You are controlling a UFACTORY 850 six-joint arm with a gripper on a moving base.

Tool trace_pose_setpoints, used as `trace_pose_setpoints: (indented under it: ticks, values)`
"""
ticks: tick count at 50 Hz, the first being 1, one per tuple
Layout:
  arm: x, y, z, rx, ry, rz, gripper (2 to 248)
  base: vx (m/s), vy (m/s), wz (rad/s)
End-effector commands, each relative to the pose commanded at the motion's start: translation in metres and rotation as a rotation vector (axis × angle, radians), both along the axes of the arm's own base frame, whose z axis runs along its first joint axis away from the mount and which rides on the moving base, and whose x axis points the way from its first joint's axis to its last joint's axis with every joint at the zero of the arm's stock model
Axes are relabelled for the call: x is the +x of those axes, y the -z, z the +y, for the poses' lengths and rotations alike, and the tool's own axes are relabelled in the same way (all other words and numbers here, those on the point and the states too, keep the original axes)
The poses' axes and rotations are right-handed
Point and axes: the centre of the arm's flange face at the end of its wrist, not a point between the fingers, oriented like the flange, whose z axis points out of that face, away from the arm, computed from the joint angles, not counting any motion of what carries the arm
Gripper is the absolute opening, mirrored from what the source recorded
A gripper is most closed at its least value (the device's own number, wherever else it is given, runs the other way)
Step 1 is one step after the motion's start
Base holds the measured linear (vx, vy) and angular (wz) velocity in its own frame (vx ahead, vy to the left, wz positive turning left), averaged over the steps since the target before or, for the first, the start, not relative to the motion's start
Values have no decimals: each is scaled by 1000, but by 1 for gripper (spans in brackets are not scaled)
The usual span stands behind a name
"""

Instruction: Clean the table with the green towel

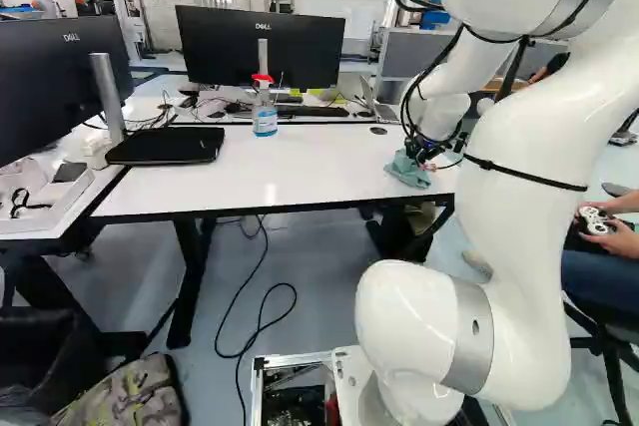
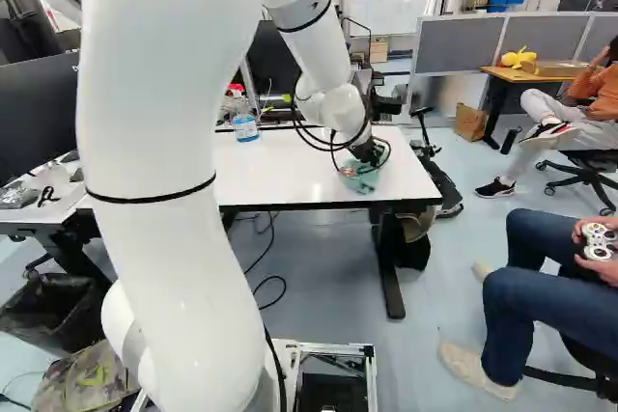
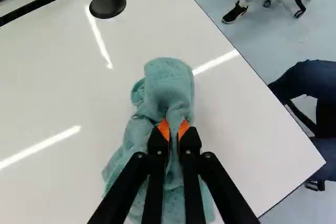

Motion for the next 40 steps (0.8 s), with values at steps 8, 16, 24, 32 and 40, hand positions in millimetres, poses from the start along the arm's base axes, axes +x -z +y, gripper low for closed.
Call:
trace_pose_setpoints:
  ticks: [8, 16, 24, 32, 40]
  values:
    - [-7, 0, 13, 2, -18, 4, 38, 0, 0, 0]
    - [-10, -1, 27, 4, -40, 8, 38, 0, 0, 0]
    - [-11, -1, 41, 4, -65, 10, 38, 0, 0, 0]
    - [-7, -1, 54, 4, -92, 10, 38, 0, 0, 0]
    - [4, -1, 65, 3, -119, 8, 38, 0, 0, 0]
